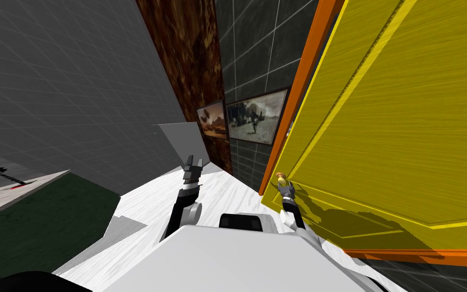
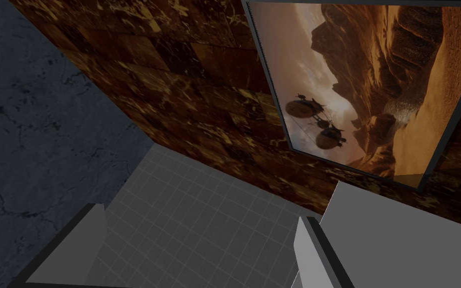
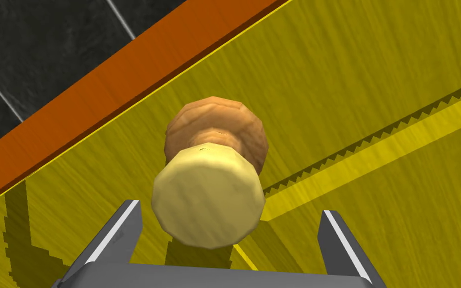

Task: Pull the door open

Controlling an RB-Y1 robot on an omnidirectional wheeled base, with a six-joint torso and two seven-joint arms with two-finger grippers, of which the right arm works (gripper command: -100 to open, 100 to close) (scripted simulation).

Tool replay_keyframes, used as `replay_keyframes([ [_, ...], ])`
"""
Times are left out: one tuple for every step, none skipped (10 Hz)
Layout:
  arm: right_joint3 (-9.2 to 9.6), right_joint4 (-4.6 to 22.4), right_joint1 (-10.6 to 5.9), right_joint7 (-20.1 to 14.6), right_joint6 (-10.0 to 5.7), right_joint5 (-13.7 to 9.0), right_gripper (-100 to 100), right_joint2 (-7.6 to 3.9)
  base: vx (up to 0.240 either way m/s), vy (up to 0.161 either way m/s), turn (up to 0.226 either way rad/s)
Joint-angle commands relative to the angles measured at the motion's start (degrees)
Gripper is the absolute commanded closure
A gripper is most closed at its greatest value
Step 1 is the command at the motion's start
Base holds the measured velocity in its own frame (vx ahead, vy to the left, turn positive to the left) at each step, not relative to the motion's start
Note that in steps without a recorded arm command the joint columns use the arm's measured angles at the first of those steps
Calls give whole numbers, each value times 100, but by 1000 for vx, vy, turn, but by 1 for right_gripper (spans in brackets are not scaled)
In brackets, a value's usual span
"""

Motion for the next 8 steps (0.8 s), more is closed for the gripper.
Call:
replay_keyframes([
  [26,35,-42,-286,-37,-114,-100,37,-48,-7,49],
  [47,20,-58,-439,-45,-216,-100,77,-72,-11,67],
  [47,20,-58,-536,-45,-216,-100,77,-61,-7,38],
  [70,4,-73,-739,-53,-321,-100,118,-63,-7,52],
  [70,4,-73,-768,-53,-321,-100,118,-48,-8,28],
  [93,-12,-89,-994,-61,-428,-100,160,-52,-4,62],
  [116,-28,-105,-1141,-69,-536,-100,203,-79,-12,97],
  [116,-28,-105,-1234,-69,-536,-100,203,-63,-13,23],
])
